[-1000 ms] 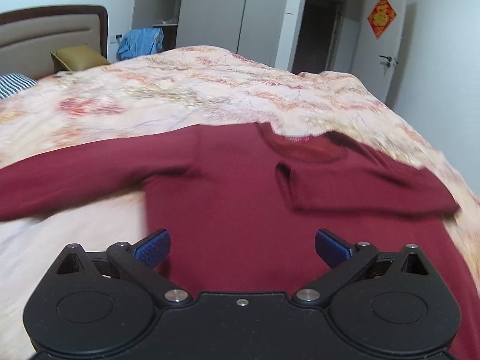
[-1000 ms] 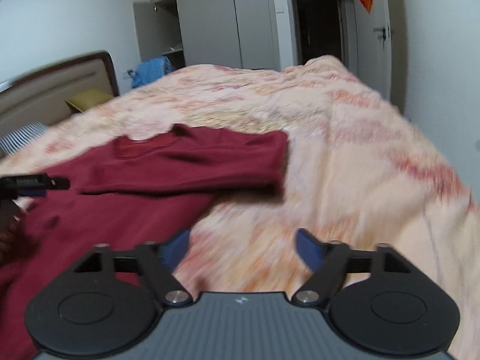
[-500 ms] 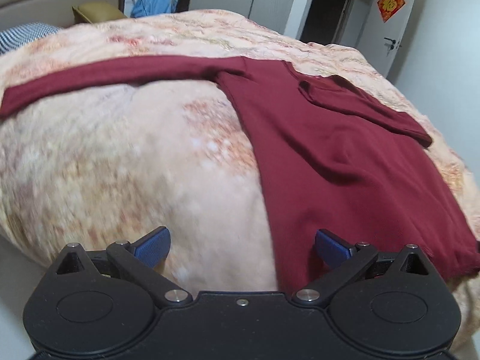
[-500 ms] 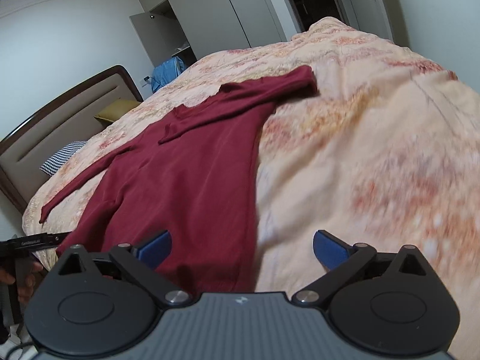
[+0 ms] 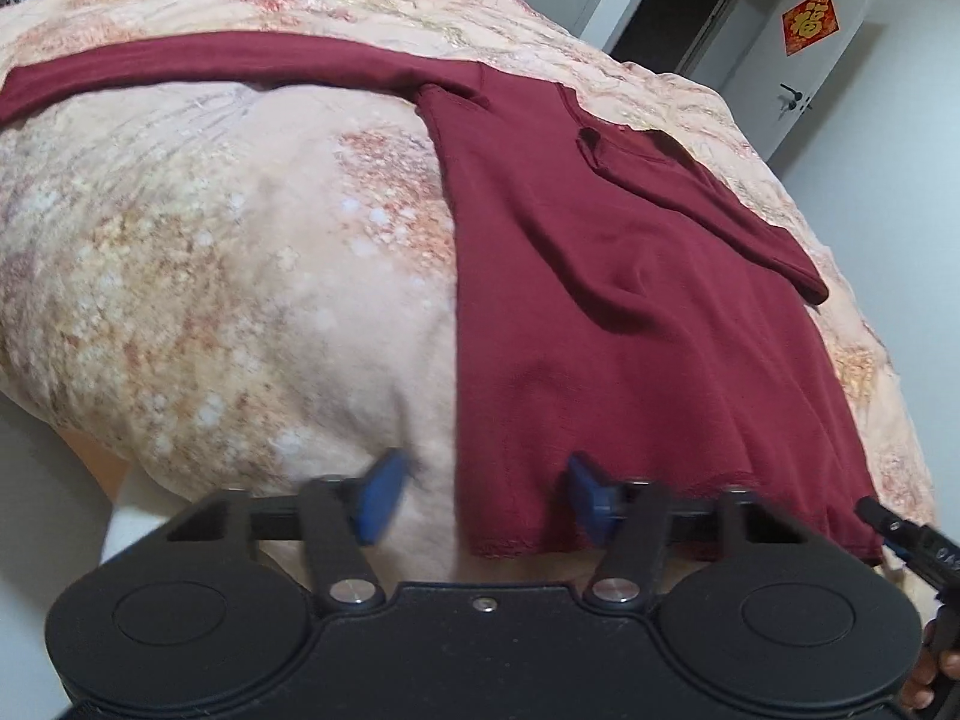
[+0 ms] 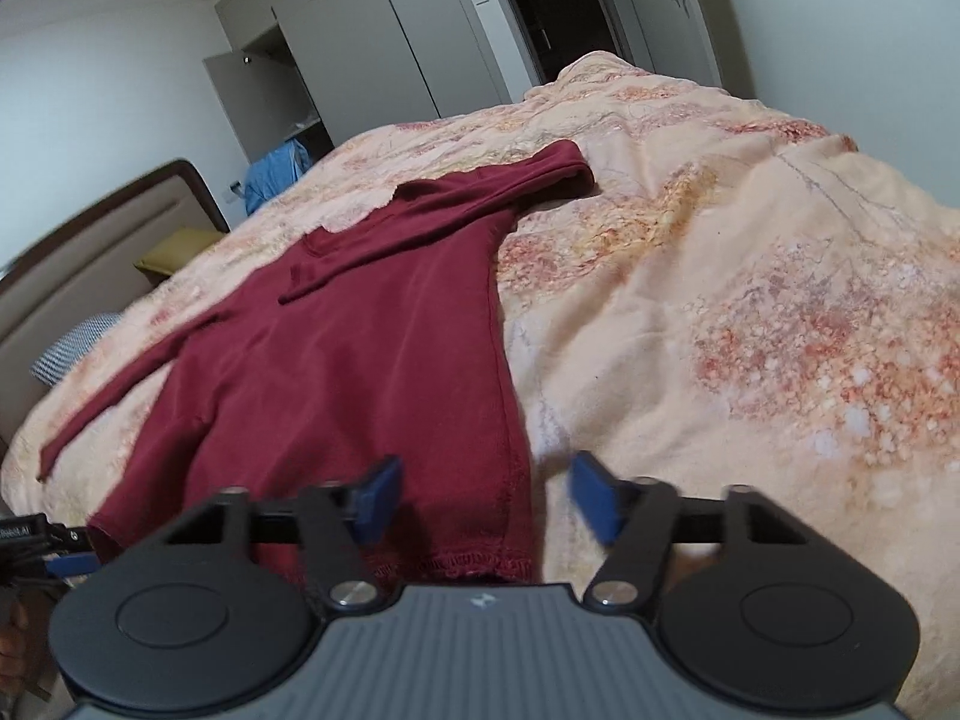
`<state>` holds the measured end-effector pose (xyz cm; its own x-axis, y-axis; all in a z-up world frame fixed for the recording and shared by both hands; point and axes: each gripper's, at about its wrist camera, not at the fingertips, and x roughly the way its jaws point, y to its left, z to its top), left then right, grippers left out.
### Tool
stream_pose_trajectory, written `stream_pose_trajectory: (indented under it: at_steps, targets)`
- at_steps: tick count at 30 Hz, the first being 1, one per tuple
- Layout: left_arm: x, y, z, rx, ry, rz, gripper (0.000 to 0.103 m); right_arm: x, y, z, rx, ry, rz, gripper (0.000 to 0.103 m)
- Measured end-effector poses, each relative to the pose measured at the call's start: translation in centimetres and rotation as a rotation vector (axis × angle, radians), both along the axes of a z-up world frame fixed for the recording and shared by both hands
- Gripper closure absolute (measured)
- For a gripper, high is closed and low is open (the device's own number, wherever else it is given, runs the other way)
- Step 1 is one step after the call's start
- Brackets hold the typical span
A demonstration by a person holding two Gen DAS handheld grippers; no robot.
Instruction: Fold small clothes
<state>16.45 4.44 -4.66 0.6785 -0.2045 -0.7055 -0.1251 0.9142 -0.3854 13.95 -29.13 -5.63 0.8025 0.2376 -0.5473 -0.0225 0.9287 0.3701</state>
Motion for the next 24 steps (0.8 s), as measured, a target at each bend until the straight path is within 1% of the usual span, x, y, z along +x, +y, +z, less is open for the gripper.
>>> stream_pose_trajectory:
  at_steps: [1, 2, 3, 4, 5, 7, 9, 11, 13, 15, 16, 18, 19, 21, 22, 24]
  targets:
    - [0.0, 0.0, 0.0, -0.014, 0.002, -0.008, 0.068, -0.1, 0.1, -0.1, 0.001, 0.0, 0.003, 0.052]
    - [0.1, -0.1, -0.1, -0.031, 0.003, -0.017, 0.078, -0.2, 0.1, -0.1, 0.003, 0.002, 0.007, 0.057]
    - [0.1, -0.2, 0.0, -0.042, 0.002, -0.022, 0.082, -0.2, 0.1, -0.2, 0.002, 0.005, 0.012, 0.07]
    - [0.1, -0.3, 0.1, -0.042, -0.005, -0.022, 0.092, -0.2, 0.2, -0.2, 0.001, 0.007, 0.016, 0.08]
    - [0.0, -0.4, 0.3, -0.036, -0.012, -0.021, 0.102, -0.3, 0.2, -0.3, 0.001, 0.005, 0.019, 0.083]
    - [-0.3, -0.3, 1.0, -0.026, -0.035, -0.008, 0.102, -0.4, 0.1, -0.2, 0.004, -0.002, 0.028, 0.09]
    - [-0.9, 0.1, 2.1, -0.007, -0.069, 0.005, 0.102, -0.5, 0.0, 0.3, -0.007, -0.011, 0.037, 0.093]
    - [-1.7, 0.7, 3.5, 0.022, -0.101, 0.013, 0.102, -0.8, 0.0, 1.1, -0.027, -0.037, 0.045, 0.095]
    - [-2.5, 1.4, 4.6, 0.04, -0.114, 0.017, 0.102, -1.4, -0.2, 2.4, -0.043, -0.062, 0.066, 0.095]
    - [-3.2, 2.0, 5.2, 0.073, -0.118, 0.016, 0.102, -2.1, -0.3, 3.9, -0.072, -0.088, 0.087, 0.096]
    - [-3.5, 2.2, 5.3, 0.087, -0.115, 0.014, 0.102, -2.5, -0.2, 4.5, -0.09, -0.095, 0.098, 0.096]
    - [-3.6, 2.7, 4.3, 0.1, -0.097, 0.021, 0.102, -3.1, -0.1, 5.4, -0.13, -0.099, 0.108, 0.096]
    - [-3.4, 2.9, 3.5, 0.093, -0.078, 0.028, 0.102, -3.2, 0.0, 5.5, -0.148, -0.093, 0.113, 0.096]
    - [-3.0, 3.2, 1.9, 0.056, -0.05, 0.033, 0.102, -3.2, 0.2, 5.0, -0.172, -0.065, 0.119, 0.096]
    - [-2.8, 3.3, 1.4, 0.043, -0.043, 0.029, 0.099, -3.1, 0.2, 4.4, -0.173, -0.047, 0.117, 0.096]
    - [-2.4, 3.3, 1.0, 0.034, -0.035, 0.028, 0.086, -2.6, 0.0, 2.9, -0.16, -0.006, 0.104, 0.096]
